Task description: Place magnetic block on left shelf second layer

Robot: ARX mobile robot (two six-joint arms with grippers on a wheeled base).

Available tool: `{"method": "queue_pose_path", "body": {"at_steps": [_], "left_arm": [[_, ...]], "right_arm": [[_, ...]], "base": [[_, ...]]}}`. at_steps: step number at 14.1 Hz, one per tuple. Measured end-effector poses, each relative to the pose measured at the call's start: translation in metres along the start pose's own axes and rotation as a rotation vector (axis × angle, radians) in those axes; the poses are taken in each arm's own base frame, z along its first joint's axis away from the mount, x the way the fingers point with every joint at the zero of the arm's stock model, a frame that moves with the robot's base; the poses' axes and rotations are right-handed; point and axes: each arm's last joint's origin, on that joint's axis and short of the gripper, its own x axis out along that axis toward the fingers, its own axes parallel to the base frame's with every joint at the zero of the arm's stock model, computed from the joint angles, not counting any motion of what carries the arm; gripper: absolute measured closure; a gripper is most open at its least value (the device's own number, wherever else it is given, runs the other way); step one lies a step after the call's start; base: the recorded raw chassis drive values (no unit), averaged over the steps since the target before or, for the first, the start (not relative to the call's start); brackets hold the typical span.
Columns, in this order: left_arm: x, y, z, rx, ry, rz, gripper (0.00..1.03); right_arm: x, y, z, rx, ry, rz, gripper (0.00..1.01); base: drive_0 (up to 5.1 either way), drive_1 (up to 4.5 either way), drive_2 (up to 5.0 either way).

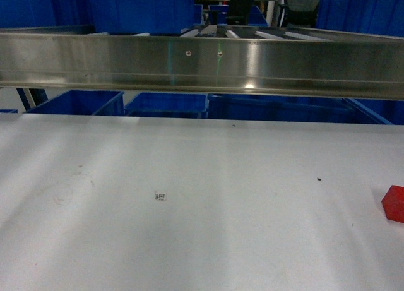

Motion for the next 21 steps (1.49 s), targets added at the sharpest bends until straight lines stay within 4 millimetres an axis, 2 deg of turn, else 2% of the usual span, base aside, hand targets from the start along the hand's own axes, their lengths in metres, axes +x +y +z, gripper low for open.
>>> {"method": "queue_pose_path", "body": {"at_steps": [3, 4, 5, 6, 7, 8, 9, 11, 12, 14, 16, 21], "left_arm": [[0.000, 0.000, 0.000, 0.000, 0.000, 0.000, 0.05], [0.000, 0.000, 0.000, 0.000, 0.000, 0.000, 0.05], [0.000, 0.000, 0.000, 0.000, 0.000, 0.000, 0.05], [0.000, 0.000, 0.000, 0.000, 0.000, 0.000, 0.05], [0.000, 0.000, 0.000, 0.000, 0.000, 0.000, 0.05], [0.000, 0.000, 0.000, 0.000, 0.000, 0.000, 0.05], [0.000, 0.000, 0.000, 0.000, 0.000, 0.000, 0.05], [0.000, 0.000, 0.000, 0.000, 0.000, 0.000, 0.05], [0.000, 0.000, 0.000, 0.000, 0.000, 0.000, 0.05], [0.000, 0.000, 0.000, 0.000, 0.000, 0.000, 0.05], [0.000, 0.000, 0.000, 0.000, 0.000, 0.000, 0.05], [0.000, 0.000, 0.000, 0.000, -0.001, 0.000, 0.05]], "right_arm": [[0.002, 0.000, 0.003, -0.002, -0.027, 0.000, 0.03], [0.014, -0.001, 0.011, 0.003, -0.067, -0.035, 0.03], [0.043, -0.001, 0.012, 0.026, 0.023, -0.057, 0.03], [0.072, -0.001, 0.021, 0.052, 0.056, -0.066, 0.03], [0.114, 0.000, 0.032, 0.084, 0.108, -0.078, 0.03], [0.154, 0.005, 0.029, 0.098, 0.192, -0.068, 0.03], [0.185, 0.010, 0.009, 0.100, 0.323, -0.065, 0.03], [0.223, 0.016, -0.029, 0.084, 0.490, -0.112, 0.03], [0.236, 0.016, -0.040, 0.085, 0.514, -0.135, 0.03], [0.242, 0.017, -0.069, 0.110, 0.561, -0.165, 0.03], [0.235, 0.015, -0.093, 0.121, 0.604, -0.191, 0.03], [0.230, 0.016, -0.113, 0.107, 0.575, -0.226, 0.03]], "base": [[0.0, 0.00, 0.0], [0.0, 0.00, 0.0], [0.0, 0.00, 0.0], [0.0, 0.00, 0.0], [0.0, 0.00, 0.0], [0.0, 0.00, 0.0], [0.0, 0.00, 0.0], [0.0, 0.00, 0.0], [0.0, 0.00, 0.0], [0.0, 0.00, 0.0], [0.0, 0.00, 0.0], [0.0, 0.00, 0.0]]}}
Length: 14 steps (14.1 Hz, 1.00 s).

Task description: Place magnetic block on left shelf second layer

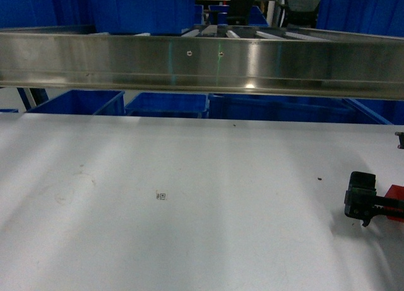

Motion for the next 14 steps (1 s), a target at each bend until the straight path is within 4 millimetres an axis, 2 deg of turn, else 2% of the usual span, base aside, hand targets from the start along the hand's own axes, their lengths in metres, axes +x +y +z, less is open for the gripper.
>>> {"method": "queue_pose_path", "body": {"at_steps": [1, 4, 7, 8, 9, 10, 12, 14], "left_arm": [[0.000, 0.000, 0.000, 0.000, 0.001, 0.000, 0.05], [0.000, 0.000, 0.000, 0.000, 0.001, 0.000, 0.05], [0.000, 0.000, 0.000, 0.000, 0.001, 0.000, 0.05], [0.000, 0.000, 0.000, 0.000, 0.001, 0.000, 0.05], [0.000, 0.000, 0.000, 0.000, 0.001, 0.000, 0.05], [0.000, 0.000, 0.000, 0.000, 0.001, 0.000, 0.05], [0.000, 0.000, 0.000, 0.000, 0.001, 0.000, 0.05], [0.000, 0.000, 0.000, 0.000, 0.001, 0.000, 0.05]], "right_arm": [[0.001, 0.001, -0.002, 0.001, -0.012, -0.004, 0.03], [0.001, 0.000, -0.006, -0.003, -0.038, -0.009, 0.34], [-0.013, -0.001, -0.006, -0.066, -0.052, 0.018, 0.65], [-0.022, -0.002, -0.002, -0.094, -0.068, 0.032, 0.68], [-0.053, -0.003, 0.028, -0.151, -0.178, 0.086, 0.68], [-0.123, -0.013, 0.049, -0.256, -0.268, 0.213, 0.68], [-0.166, -0.023, 0.047, -0.275, -0.320, 0.254, 0.68], [-0.197, -0.028, 0.049, -0.269, -0.397, 0.275, 0.68]], "base": [[0.0, 0.00, 0.0], [0.0, 0.00, 0.0], [0.0, 0.00, 0.0], [0.0, 0.00, 0.0], [0.0, 0.00, 0.0], [0.0, 0.00, 0.0], [0.0, 0.00, 0.0], [0.0, 0.00, 0.0]]}}
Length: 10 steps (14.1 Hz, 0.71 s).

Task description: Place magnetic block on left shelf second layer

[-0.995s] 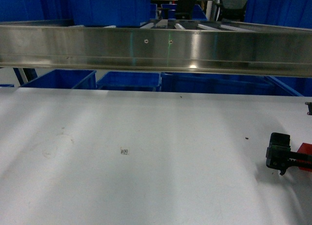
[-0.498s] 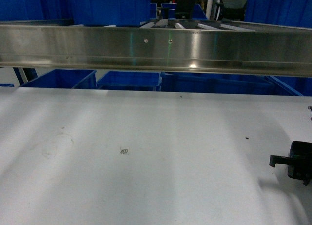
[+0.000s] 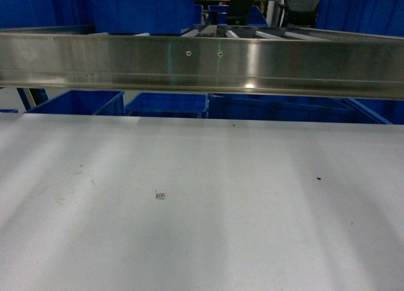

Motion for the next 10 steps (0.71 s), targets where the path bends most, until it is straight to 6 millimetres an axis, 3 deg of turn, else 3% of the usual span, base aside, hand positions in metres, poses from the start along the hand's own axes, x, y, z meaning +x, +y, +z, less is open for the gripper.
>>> {"method": "queue_pose_path", "body": {"at_steps": [3, 10], "left_arm": [[0.000, 0.000, 0.000, 0.000, 0.000, 0.000, 0.05], [0.000, 0.000, 0.000, 0.000, 0.000, 0.000, 0.05]], "right_arm": [[-0.019, -0.005, 0.015, 0.036, -0.100, -0.029, 0.68], [-0.013, -0.005, -0.001, 0.136, -0.035, -0.093, 0.68]], "base": [[0.0, 0.00, 0.0], [0.0, 0.00, 0.0]]}}
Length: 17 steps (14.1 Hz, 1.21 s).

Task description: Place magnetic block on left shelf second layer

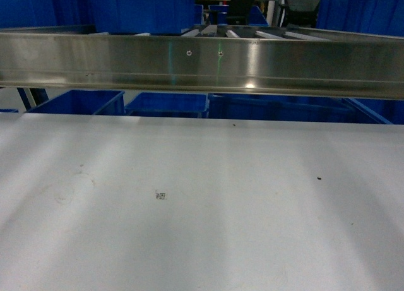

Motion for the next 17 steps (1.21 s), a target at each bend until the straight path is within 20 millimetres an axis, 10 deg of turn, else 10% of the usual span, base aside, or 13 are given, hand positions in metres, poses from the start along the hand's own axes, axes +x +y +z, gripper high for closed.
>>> {"method": "queue_pose_path", "body": {"at_steps": [17], "left_arm": [[0.0000, 0.0000, 0.0000, 0.000, 0.000, 0.001, 0.05]], "right_arm": [[-0.0035, 0.0007, -0.0032, 0.028, 0.003, -0.015, 0.68]], "base": [[-4.1, 2.07, 2.1]]}}
